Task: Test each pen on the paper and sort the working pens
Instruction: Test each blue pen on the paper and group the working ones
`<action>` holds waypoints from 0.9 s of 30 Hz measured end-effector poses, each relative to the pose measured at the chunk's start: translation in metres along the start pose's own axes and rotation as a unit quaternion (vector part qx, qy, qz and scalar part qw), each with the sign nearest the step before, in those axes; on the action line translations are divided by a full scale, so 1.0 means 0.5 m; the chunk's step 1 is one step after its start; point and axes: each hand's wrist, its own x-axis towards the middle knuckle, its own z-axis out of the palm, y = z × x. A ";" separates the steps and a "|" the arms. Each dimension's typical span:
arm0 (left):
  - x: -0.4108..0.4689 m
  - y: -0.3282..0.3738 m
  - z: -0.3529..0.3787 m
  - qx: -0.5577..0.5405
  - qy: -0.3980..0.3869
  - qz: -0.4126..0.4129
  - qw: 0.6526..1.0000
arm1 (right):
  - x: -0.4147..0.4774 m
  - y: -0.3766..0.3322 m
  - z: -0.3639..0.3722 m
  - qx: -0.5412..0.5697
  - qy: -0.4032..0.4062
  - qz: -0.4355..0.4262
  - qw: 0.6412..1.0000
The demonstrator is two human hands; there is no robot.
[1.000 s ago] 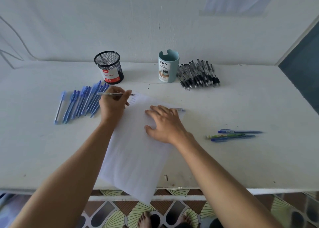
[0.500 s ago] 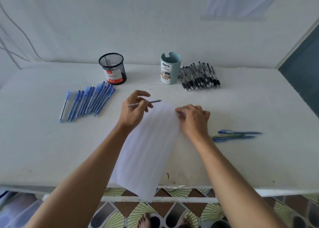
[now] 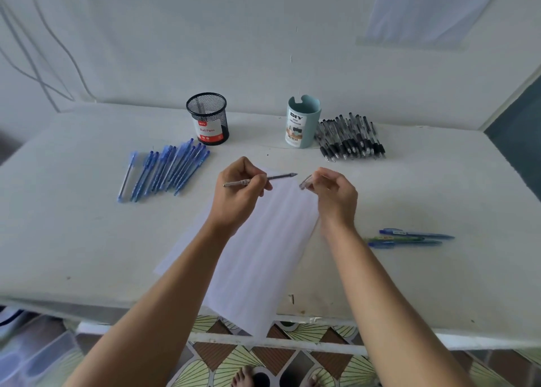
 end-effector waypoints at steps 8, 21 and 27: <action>-0.011 0.015 -0.024 0.048 0.006 -0.004 0.999 | -0.021 0.025 0.006 -0.259 -0.139 -0.308 0.905; -0.013 0.011 -0.050 0.090 0.037 0.005 0.995 | -0.028 0.027 0.031 -0.270 -0.140 -0.352 0.885; -0.015 0.002 -0.056 0.100 -0.001 -0.028 0.995 | -0.024 0.035 0.034 -0.309 -0.179 -0.403 0.843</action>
